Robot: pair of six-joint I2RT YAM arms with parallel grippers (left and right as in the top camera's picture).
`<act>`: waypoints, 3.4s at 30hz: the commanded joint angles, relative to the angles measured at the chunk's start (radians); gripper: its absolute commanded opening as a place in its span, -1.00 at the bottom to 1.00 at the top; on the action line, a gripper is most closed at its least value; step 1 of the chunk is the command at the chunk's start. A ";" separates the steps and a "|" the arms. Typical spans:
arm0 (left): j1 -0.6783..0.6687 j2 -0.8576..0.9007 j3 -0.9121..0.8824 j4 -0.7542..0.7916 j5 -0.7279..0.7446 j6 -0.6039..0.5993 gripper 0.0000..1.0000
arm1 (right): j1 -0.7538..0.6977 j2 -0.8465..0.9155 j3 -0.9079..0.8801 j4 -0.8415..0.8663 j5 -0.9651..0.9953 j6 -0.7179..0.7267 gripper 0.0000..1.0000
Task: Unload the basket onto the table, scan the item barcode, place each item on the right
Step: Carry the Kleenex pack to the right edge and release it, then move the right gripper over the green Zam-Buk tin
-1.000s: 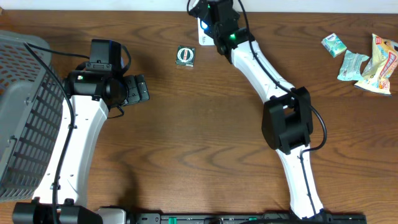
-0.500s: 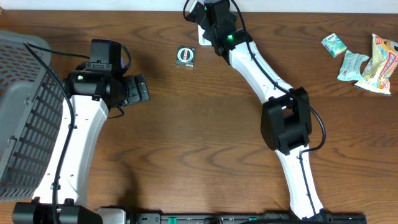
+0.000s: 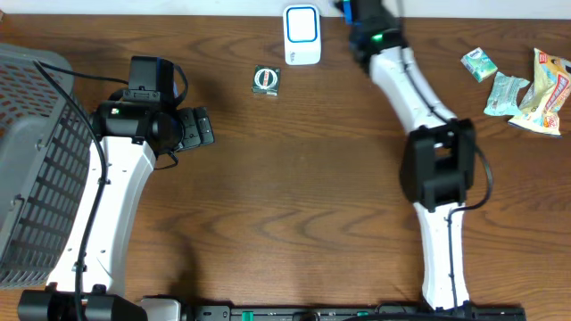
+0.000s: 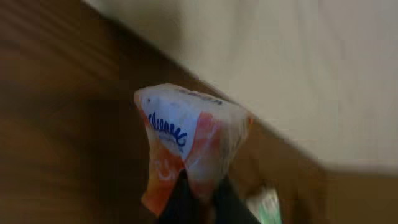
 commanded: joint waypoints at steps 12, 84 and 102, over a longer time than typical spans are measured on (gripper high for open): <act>0.000 0.005 0.004 -0.002 -0.013 0.005 0.95 | -0.298 -0.028 0.021 -0.278 0.024 0.421 -0.28; 0.000 0.005 0.004 -0.002 -0.013 0.005 0.96 | 0.415 0.148 0.023 0.020 -0.268 1.039 0.88; 0.000 0.005 0.004 -0.002 -0.013 0.005 0.96 | 0.410 0.190 0.023 0.042 -0.298 1.039 0.50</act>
